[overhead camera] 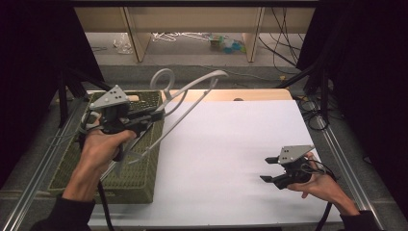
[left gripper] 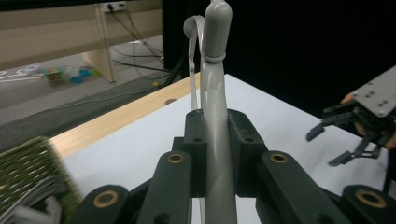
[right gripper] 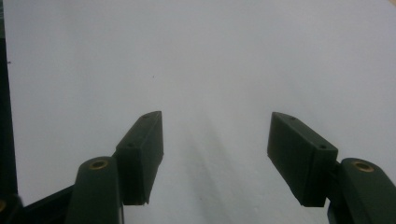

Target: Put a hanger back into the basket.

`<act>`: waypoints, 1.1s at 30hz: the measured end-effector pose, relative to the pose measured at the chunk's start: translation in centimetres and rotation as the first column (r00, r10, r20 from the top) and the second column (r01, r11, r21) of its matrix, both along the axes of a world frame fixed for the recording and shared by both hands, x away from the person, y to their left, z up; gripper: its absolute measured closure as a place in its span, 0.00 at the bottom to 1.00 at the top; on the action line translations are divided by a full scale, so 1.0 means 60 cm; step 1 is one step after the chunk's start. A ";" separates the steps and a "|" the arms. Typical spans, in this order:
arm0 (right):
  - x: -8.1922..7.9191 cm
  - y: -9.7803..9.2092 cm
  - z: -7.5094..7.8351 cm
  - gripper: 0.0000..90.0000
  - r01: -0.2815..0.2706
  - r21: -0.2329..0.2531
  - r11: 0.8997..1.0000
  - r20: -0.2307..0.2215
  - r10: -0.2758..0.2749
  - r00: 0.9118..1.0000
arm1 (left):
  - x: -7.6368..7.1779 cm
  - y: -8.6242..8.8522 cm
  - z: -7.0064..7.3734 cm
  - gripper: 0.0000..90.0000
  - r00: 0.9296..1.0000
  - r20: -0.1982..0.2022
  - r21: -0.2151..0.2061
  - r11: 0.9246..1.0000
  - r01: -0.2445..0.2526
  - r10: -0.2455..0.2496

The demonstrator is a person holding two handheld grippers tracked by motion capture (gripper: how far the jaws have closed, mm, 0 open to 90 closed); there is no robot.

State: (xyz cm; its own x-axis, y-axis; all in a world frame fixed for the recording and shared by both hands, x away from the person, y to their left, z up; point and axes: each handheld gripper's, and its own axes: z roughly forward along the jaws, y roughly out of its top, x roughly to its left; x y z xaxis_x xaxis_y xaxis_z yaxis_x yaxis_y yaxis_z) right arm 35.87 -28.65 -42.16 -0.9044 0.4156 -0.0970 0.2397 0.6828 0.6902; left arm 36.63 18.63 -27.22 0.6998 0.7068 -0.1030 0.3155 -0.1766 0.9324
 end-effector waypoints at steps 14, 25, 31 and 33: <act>-0.005 -0.004 -0.008 0.39 0.005 0.009 1.000 -0.016 -0.005 1.000 | 0.018 0.099 -0.036 0.88 0.993 -0.035 0.010 0.994 -0.112 0.112; -0.007 -0.011 -0.010 0.39 0.010 0.005 1.000 -0.024 -0.010 1.000 | 0.026 0.171 -0.073 0.88 0.980 -0.051 0.000 0.982 -0.191 0.190; -0.007 -0.009 -0.012 0.38 0.011 0.014 1.000 -0.022 -0.011 1.000 | 0.027 0.201 -0.092 0.88 0.975 -0.062 -0.003 0.977 -0.214 0.213; -0.007 -0.010 -0.011 0.38 0.010 0.009 1.000 -0.024 -0.009 1.000 | 0.028 0.209 -0.097 0.88 0.975 -0.064 -0.006 0.977 -0.215 0.214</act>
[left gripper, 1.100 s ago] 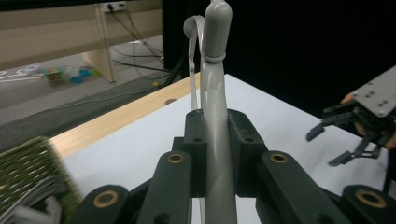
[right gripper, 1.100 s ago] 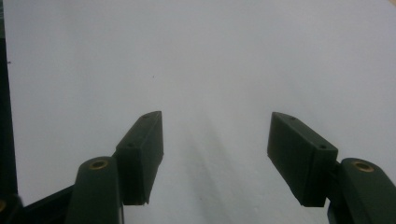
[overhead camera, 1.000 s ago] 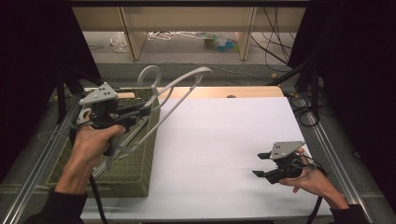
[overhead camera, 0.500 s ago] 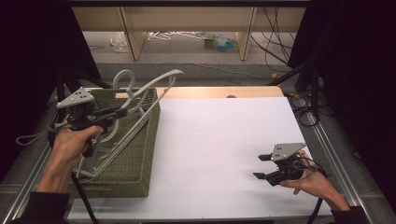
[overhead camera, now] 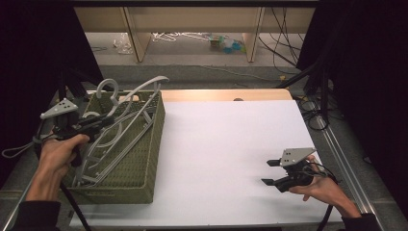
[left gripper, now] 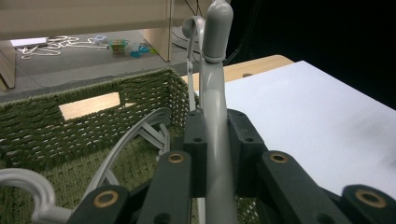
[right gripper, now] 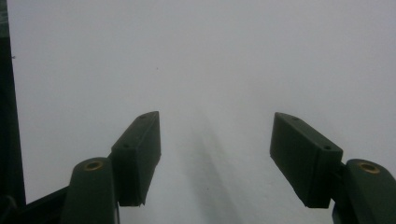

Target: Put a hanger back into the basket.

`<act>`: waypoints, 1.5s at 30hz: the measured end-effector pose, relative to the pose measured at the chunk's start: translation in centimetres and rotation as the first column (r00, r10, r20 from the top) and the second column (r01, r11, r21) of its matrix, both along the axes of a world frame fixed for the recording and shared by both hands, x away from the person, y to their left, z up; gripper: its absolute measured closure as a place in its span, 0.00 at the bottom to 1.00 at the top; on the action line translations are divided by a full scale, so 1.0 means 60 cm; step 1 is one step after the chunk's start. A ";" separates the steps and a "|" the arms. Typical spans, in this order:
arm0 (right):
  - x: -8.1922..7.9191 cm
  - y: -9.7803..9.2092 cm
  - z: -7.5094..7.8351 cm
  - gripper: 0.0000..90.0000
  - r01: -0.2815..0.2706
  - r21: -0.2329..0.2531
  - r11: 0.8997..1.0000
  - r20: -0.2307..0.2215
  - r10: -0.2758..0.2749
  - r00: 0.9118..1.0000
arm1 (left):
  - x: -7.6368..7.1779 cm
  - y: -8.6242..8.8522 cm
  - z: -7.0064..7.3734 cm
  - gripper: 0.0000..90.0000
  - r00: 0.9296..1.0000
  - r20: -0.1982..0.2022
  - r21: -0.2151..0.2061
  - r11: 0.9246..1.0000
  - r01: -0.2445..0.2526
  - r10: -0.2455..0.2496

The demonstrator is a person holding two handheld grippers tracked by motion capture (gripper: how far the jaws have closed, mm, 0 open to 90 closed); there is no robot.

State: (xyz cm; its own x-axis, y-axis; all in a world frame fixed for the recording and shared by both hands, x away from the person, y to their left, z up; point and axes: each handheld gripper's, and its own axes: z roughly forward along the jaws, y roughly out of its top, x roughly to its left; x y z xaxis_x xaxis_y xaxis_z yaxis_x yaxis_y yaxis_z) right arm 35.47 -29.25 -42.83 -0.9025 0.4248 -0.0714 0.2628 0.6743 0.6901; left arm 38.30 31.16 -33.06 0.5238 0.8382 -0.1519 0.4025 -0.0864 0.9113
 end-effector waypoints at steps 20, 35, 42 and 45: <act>-0.002 0.001 -0.002 0.35 -0.009 0.009 1.000 -0.001 0.009 1.000 | -0.004 0.057 -0.042 0.88 0.999 -0.044 0.029 1.000 -0.006 0.008; -0.001 0.000 -0.003 0.35 -0.009 -0.002 1.000 -0.002 0.009 1.000 | -0.002 0.060 -0.049 0.88 0.996 -0.089 0.005 1.000 0.018 -0.017; -0.002 0.002 -0.004 0.35 -0.014 -0.007 1.000 0.000 0.014 1.000 | -0.002 0.082 -0.066 0.88 0.991 -0.134 0.000 1.000 0.020 -0.020; 0.000 0.003 -0.005 0.35 -0.017 -0.009 1.000 -0.007 0.017 1.000 | 0.002 0.088 -0.078 0.88 0.988 -0.151 -0.023 0.999 0.026 -0.029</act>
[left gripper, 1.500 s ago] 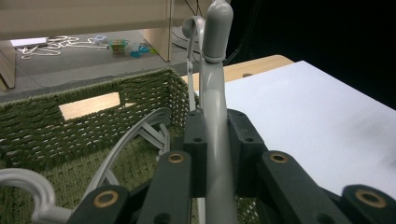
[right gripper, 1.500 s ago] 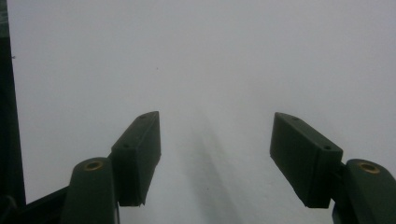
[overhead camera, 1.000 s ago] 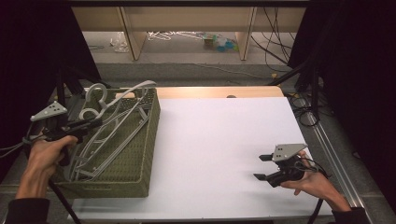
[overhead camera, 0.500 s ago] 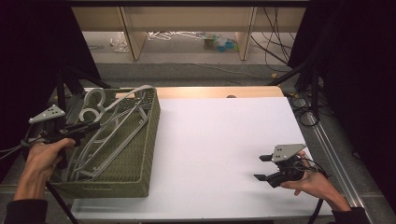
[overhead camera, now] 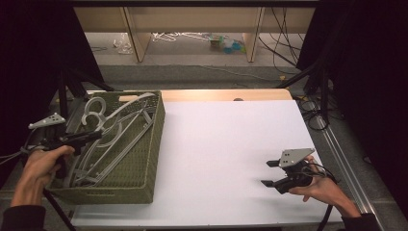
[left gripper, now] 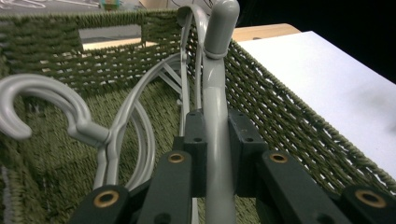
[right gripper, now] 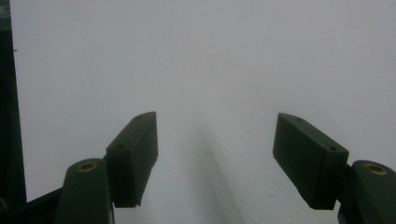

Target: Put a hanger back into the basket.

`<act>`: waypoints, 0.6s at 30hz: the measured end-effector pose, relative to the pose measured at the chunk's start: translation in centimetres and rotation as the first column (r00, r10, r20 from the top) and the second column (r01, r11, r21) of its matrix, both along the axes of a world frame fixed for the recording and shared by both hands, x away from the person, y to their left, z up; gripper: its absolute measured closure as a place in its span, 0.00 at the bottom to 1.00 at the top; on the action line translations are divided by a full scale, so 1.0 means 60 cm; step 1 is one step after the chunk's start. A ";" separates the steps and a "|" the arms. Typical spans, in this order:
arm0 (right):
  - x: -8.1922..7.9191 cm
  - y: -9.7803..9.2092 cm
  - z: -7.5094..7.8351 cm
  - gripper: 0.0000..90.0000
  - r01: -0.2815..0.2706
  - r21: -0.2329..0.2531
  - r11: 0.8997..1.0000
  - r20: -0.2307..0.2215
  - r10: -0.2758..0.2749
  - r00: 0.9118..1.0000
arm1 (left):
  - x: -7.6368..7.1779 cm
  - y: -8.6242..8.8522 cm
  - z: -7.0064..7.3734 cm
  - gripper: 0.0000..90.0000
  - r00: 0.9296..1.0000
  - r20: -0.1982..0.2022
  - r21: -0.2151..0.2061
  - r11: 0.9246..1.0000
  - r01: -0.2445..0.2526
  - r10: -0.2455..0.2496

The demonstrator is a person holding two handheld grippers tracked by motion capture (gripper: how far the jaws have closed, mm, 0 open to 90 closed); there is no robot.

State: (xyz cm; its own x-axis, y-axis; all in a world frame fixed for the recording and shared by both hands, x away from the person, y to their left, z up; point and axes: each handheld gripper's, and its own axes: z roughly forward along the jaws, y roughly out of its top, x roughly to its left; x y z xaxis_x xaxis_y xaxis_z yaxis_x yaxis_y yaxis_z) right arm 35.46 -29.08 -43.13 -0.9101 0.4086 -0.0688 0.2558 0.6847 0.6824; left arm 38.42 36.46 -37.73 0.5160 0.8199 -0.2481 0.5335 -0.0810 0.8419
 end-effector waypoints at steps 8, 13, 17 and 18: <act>0.001 0.001 -0.001 0.35 -0.003 -0.004 1.000 -0.003 0.003 1.000 | 0.023 -0.021 -0.026 0.88 0.996 -0.088 0.044 0.999 0.029 -0.025; 0.002 0.000 -0.001 0.35 0.000 -0.009 1.000 -0.006 0.000 1.000 | 0.024 -0.015 -0.041 0.85 0.990 -0.135 0.085 0.996 -0.027 0.038; 0.002 0.002 -0.003 0.35 -0.003 -0.006 1.000 -0.006 0.003 1.000 | 0.025 -0.008 -0.047 0.84 0.983 -0.139 0.158 0.983 -0.098 0.121; 0.002 0.002 -0.003 0.35 0.000 -0.004 1.000 -0.006 0.000 1.000 | 0.025 -0.008 -0.046 0.84 0.981 -0.139 0.168 0.979 -0.111 0.135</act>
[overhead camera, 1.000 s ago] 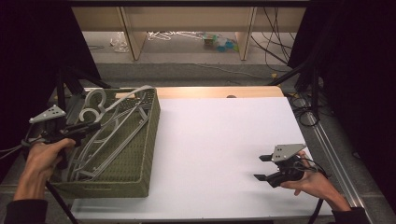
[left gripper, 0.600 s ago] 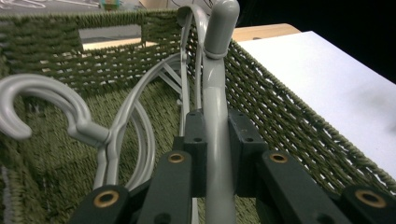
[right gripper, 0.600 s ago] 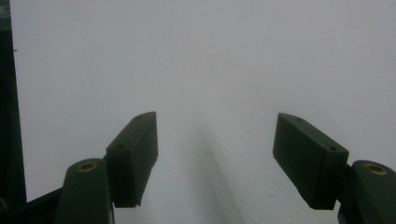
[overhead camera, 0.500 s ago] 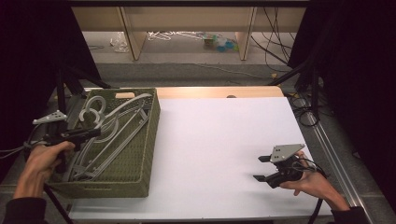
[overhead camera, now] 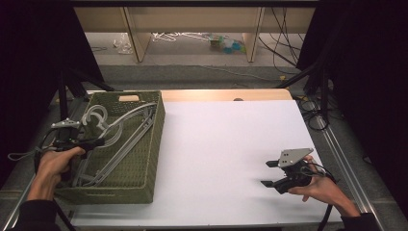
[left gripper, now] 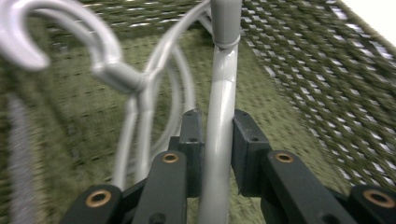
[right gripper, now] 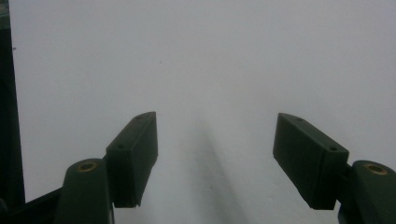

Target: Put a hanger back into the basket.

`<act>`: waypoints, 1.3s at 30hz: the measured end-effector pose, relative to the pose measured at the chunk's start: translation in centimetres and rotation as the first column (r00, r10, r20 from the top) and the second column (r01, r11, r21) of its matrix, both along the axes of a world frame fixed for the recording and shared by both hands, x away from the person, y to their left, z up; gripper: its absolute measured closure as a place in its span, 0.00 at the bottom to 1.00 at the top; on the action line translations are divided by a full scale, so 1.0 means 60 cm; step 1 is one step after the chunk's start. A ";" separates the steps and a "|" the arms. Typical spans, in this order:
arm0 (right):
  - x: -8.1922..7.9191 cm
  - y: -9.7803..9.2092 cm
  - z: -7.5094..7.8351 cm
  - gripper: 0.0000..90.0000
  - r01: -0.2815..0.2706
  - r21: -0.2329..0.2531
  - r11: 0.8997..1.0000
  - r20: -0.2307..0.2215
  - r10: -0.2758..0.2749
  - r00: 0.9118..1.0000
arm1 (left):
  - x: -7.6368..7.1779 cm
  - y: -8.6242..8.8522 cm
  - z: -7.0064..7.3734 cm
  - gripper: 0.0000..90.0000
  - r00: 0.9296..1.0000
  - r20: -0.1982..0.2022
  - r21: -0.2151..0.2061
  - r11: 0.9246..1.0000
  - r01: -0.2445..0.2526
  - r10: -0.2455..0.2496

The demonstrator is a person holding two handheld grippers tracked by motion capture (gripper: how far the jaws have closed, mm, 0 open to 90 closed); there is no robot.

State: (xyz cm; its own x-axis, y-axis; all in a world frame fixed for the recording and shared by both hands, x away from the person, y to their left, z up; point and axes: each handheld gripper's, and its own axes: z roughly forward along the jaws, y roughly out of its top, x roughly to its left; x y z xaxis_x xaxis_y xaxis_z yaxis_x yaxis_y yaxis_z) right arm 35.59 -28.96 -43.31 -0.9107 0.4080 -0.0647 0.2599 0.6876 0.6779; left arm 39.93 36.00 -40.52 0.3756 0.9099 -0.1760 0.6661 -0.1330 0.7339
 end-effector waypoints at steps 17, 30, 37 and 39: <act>0.005 -0.006 0.004 0.32 0.047 0.036 0.998 0.016 -0.047 0.999 | -0.029 -0.023 0.033 0.45 0.964 0.172 0.035 0.977 -0.210 0.201; 0.003 -0.012 0.019 0.29 0.172 0.187 0.967 0.059 -0.186 0.981 | -0.099 -0.155 0.088 0.25 0.938 0.344 -0.039 0.999 -0.025 0.037; -0.011 -0.009 0.027 0.26 0.214 0.248 0.945 0.065 -0.236 0.969 | -0.119 -0.230 0.086 0.20 0.926 0.376 -0.061 0.996 0.066 -0.039; -0.016 -0.007 0.028 0.26 0.214 0.257 0.942 0.061 -0.237 0.970 | -0.123 -0.249 0.083 0.20 0.923 0.380 -0.063 0.993 0.096 -0.065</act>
State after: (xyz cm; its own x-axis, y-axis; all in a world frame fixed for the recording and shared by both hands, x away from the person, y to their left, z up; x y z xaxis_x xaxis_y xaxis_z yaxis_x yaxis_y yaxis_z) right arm 34.65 -29.35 -41.65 -0.7879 0.6156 -0.0135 0.3189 0.4267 0.8463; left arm 32.55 21.08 -35.51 0.4994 0.8629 -0.0772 0.3280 -0.1059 0.9387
